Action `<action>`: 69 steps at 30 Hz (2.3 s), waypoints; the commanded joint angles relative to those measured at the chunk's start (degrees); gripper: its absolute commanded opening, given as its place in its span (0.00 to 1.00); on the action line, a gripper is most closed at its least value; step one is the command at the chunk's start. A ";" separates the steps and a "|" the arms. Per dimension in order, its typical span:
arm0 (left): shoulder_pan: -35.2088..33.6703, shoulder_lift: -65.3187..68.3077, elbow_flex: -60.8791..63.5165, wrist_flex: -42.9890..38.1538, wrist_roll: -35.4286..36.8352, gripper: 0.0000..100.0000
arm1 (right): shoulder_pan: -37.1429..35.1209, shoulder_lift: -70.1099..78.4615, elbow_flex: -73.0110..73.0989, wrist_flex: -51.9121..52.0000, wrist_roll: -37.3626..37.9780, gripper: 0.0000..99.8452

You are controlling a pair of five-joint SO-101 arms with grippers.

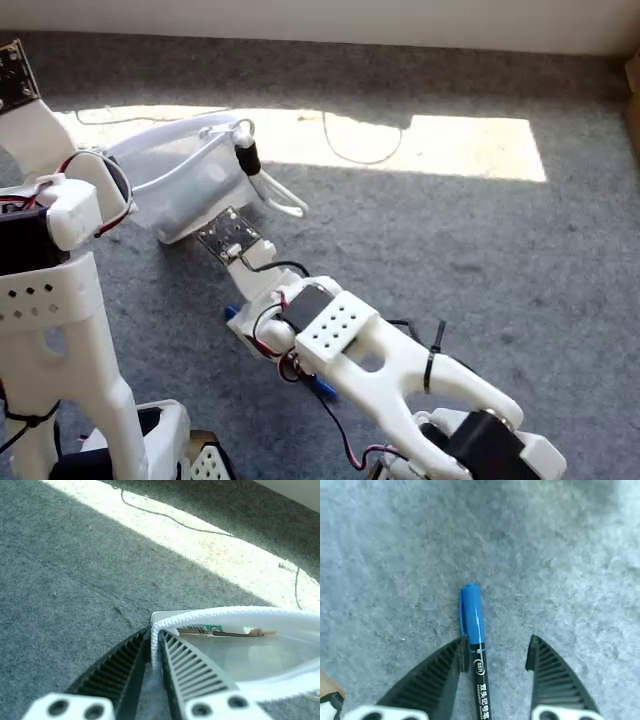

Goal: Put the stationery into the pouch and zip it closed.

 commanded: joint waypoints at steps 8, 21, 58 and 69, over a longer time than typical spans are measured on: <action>-1.27 -1.36 -0.13 -1.41 0.53 0.01 | -4.88 7.52 -4.26 -2.15 -0.18 0.18; -1.36 -1.36 -0.04 -1.23 0.35 0.01 | -4.79 20.26 -12.70 -2.15 -0.18 0.18; -1.10 -1.36 -0.04 -1.14 0.26 0.01 | -4.53 4.62 -4.70 -0.75 4.22 0.01; 1.10 -1.36 -0.04 -1.14 0.26 0.01 | -0.48 -19.65 4.88 -0.31 4.22 0.01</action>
